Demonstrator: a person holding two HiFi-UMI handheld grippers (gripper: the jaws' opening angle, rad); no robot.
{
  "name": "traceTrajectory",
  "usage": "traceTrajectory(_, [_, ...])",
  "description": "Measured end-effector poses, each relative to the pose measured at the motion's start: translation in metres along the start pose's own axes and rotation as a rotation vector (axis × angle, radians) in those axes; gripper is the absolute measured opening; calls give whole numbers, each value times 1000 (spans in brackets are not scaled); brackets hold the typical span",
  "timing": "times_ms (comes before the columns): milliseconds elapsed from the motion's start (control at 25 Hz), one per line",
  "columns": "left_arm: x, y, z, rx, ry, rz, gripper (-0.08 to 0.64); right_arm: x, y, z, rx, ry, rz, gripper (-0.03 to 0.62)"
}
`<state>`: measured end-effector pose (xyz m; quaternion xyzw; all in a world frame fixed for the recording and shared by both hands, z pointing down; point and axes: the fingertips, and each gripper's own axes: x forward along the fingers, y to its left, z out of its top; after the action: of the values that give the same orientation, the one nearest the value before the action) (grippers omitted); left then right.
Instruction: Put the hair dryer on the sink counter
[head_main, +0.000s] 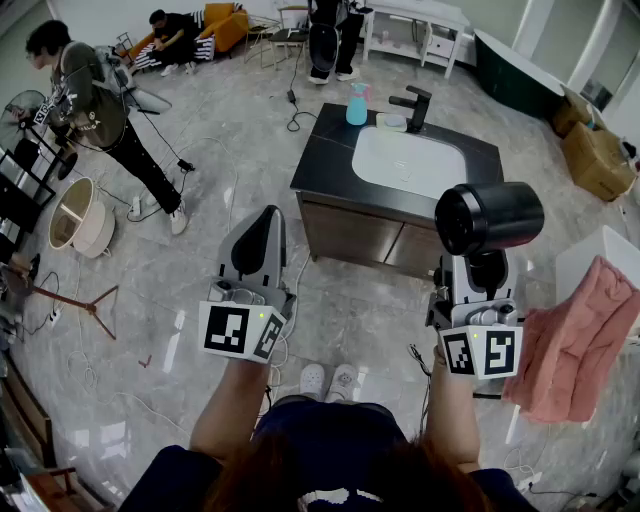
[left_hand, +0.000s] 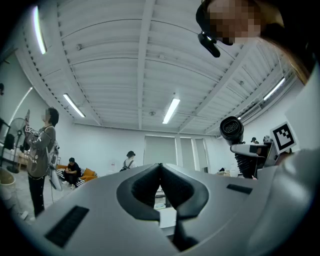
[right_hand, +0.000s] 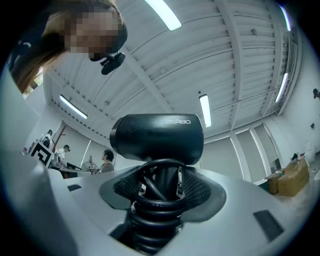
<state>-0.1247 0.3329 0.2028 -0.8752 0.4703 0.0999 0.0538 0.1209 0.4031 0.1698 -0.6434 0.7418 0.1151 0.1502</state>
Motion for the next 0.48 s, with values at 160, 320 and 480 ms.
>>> traceTrajectory(160, [-11, -6, 2, -5, -2, -10, 12, -9, 9, -1, -1, 14, 4, 262])
traceTrajectory(320, [-19, -7, 2, -6, -5, -6, 12, -15, 15, -2, 44, 13, 21, 264])
traceTrajectory(480, [-24, -7, -1, -4, -7, 9, 12, -19, 13, -5, 46, 25, 32, 264])
